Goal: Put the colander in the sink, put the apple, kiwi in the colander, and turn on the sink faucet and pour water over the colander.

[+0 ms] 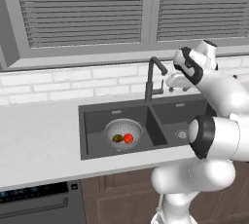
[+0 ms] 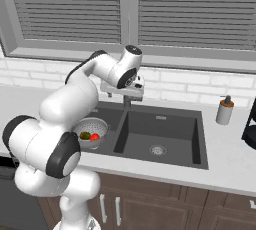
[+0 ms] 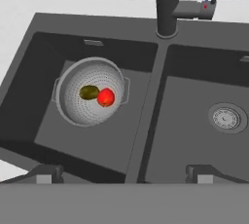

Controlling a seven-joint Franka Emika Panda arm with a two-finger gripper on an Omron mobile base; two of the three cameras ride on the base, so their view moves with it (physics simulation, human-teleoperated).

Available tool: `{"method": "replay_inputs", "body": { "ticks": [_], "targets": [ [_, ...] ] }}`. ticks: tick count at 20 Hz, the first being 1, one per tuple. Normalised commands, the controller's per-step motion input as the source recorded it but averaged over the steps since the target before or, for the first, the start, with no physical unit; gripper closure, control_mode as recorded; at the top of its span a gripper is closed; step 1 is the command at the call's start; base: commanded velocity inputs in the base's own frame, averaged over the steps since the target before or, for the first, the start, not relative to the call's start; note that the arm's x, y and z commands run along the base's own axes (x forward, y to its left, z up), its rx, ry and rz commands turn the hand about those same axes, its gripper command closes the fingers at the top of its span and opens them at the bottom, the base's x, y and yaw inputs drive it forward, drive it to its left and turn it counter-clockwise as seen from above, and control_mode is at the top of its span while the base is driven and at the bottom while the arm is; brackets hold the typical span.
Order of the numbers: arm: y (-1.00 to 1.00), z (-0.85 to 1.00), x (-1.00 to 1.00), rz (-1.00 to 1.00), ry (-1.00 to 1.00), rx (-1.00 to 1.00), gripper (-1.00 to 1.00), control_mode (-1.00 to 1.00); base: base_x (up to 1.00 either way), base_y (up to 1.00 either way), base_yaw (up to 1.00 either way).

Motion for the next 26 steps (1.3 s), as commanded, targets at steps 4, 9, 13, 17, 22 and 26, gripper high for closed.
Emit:
{"method": "replay_inputs", "body": {
  "ticks": [4, 9, 13, 17, 22, 26],
  "targets": [
    [-0.19, 0.11, 0.05, 0.0, 0.0, 0.1, -1.0, -1.0, 0.0, 0.0, 0.0],
    [-0.05, 0.17, 0.0, 0.0, 0.0, 0.1, -1.0, -1.0, 0.0, 0.0, 0.0],
    [0.0, 0.2, 0.0, 0.0, -0.01, 0.13, -1.0, -1.0, 0.0, 0.0, 0.0],
    [0.01, 0.3, 0.05, -0.02, 0.0, 0.04, -1.0, -1.0, 0.0, 0.0, 0.0],
    [0.02, 0.07, 0.45, 0.0, 0.03, 0.0, -1.0, -1.0, 0.0, 0.0, 0.0],
    [0.05, 0.0, 0.32, 0.0, 0.03, 0.0, -1.0, -1.0, 0.0, 0.0, 0.0]
  ]
}}
